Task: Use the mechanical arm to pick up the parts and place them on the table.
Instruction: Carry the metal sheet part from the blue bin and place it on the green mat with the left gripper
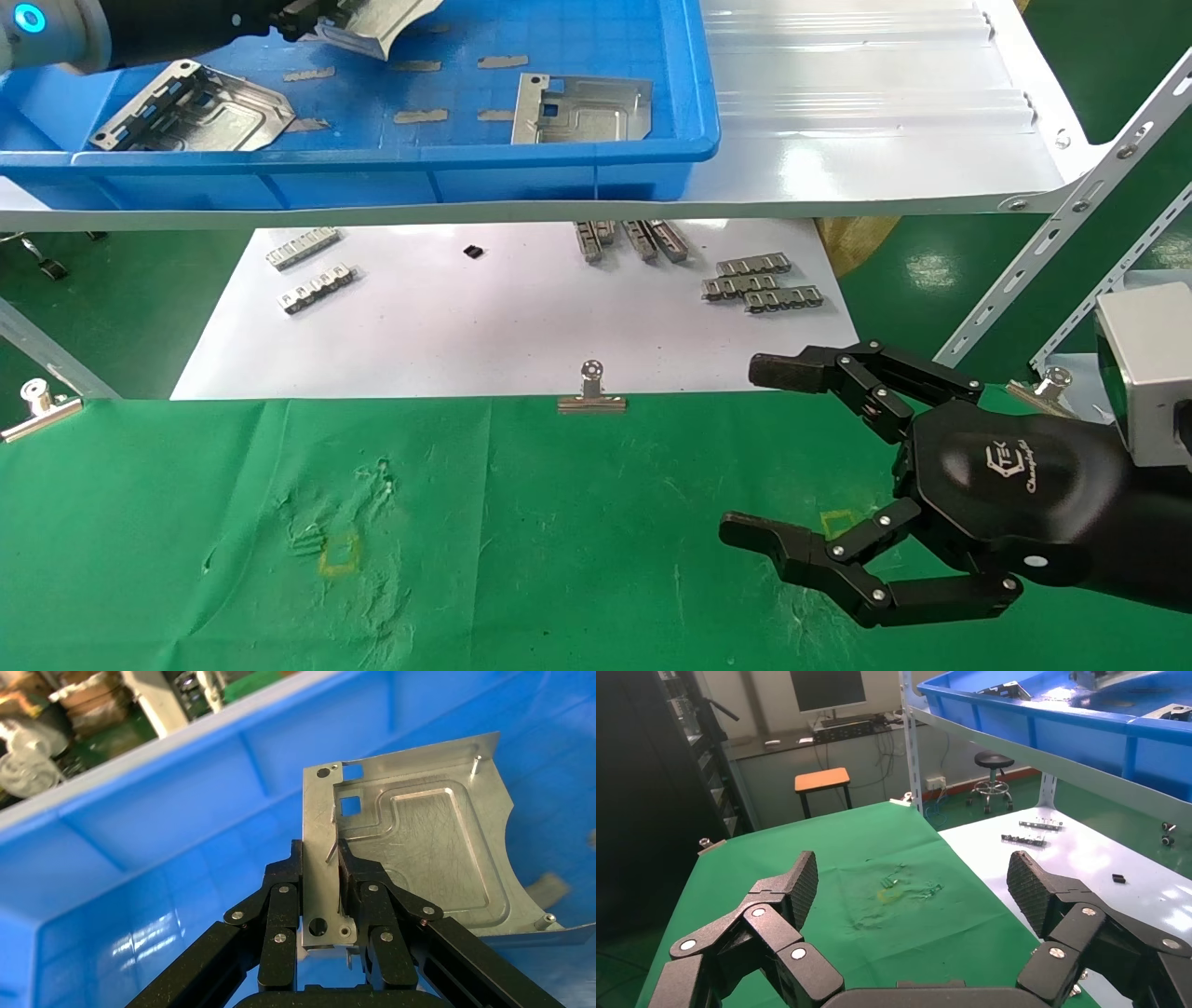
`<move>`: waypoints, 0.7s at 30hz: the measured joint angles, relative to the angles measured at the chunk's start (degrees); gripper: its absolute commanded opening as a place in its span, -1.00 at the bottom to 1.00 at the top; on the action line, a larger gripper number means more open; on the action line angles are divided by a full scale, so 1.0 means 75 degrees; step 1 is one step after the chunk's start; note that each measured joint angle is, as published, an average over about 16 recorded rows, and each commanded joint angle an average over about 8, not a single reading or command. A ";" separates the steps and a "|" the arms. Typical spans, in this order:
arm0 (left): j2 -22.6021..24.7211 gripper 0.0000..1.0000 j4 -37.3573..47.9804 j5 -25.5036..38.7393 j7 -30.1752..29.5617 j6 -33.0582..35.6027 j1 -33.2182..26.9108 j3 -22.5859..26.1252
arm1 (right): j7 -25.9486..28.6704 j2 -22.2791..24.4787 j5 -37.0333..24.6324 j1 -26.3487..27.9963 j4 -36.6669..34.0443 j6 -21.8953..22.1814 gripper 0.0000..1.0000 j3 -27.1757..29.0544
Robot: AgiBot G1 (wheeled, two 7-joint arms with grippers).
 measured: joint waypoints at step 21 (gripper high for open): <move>-0.1014 -1.00 -0.0590 -0.0694 0.0603 0.4364 -0.0453 -0.0373 | 0.0000 0.0000 0.0000 0.0000 0.0000 0.0000 1.00 0.0000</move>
